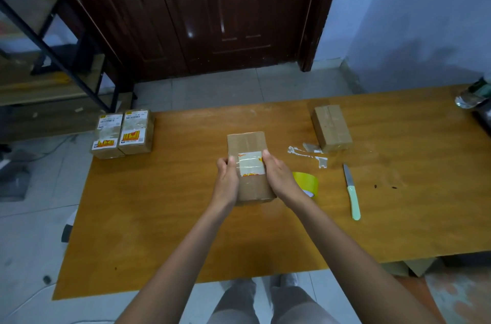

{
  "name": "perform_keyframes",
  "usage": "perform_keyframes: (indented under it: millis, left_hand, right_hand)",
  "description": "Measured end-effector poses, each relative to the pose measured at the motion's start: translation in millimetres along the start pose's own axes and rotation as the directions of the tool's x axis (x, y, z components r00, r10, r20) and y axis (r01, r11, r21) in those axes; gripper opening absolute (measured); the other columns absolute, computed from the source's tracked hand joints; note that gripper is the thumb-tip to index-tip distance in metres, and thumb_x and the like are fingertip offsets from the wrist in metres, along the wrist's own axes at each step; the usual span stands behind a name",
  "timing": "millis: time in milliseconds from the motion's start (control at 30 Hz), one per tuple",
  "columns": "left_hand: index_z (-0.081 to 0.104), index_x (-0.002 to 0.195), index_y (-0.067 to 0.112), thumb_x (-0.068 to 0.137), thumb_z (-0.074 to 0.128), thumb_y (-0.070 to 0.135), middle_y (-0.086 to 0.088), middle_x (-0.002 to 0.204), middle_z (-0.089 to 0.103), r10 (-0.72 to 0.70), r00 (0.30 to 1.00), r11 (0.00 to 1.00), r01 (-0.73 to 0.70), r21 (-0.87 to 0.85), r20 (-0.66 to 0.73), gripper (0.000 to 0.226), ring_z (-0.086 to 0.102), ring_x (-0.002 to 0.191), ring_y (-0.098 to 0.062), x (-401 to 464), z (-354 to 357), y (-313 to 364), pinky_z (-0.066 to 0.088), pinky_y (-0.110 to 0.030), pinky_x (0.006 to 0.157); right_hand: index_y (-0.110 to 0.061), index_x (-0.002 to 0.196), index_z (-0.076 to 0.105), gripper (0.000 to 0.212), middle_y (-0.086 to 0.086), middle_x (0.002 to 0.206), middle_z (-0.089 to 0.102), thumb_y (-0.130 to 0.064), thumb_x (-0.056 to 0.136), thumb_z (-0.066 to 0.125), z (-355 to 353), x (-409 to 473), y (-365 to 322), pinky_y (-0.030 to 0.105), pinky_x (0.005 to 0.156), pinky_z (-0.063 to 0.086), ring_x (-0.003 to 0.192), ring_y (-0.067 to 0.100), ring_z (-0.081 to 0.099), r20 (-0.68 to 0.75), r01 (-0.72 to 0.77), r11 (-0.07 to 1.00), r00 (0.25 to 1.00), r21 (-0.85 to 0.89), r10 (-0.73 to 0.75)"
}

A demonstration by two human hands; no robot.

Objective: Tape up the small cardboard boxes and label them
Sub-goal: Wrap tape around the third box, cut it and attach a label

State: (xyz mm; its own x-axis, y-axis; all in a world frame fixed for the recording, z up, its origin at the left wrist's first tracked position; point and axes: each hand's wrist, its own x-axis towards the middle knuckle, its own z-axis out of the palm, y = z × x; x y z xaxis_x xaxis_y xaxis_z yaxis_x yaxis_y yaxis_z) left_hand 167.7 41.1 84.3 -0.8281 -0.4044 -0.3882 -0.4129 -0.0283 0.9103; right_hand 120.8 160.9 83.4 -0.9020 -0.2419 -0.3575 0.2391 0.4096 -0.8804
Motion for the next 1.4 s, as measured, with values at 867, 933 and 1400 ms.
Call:
perform_keyframes:
  millis: [867,933,1400]
  left_hand:
    - [0.055,0.134,0.016,0.104,0.032,0.045,-0.008,0.128,0.063,-0.152,0.988,0.932,0.153,-0.330,0.029,0.048,0.061,0.117,-0.024,18,22,17,0.048,-0.048,0.102]
    - [0.058,0.127,0.019,0.105,0.032,0.042,-0.004,0.127,0.063,-0.068,0.997,0.970,0.055,-0.239,-0.048,0.041,0.059,0.114,-0.016,16,22,20,0.049,-0.037,0.099]
    - [0.054,0.119,0.012,0.100,0.049,0.030,0.000,0.121,0.047,0.133,0.983,0.991,-0.128,0.047,-0.124,0.027,0.053,0.107,-0.011,8,3,36,0.047,-0.017,0.084]
  right_hand:
    - [-0.016,0.130,0.054,0.042,0.003,0.125,0.057,-0.041,0.100,0.040,-26,17,-17,0.034,0.097,0.041,0.117,0.019,0.052,-0.285,0.016,0.983,0.956,-0.181,-0.068]
    - [-0.014,0.133,0.050,0.050,0.001,0.123,0.057,-0.045,0.095,0.050,-25,10,-22,0.031,0.096,0.042,0.115,0.017,0.053,-0.320,0.085,0.982,0.938,-0.167,-0.136]
    - [-0.002,0.119,0.061,0.038,0.018,0.107,0.071,-0.022,0.086,0.064,-28,0,-13,0.042,0.083,0.057,0.095,0.032,0.069,0.115,-0.175,0.765,0.985,0.620,0.132]
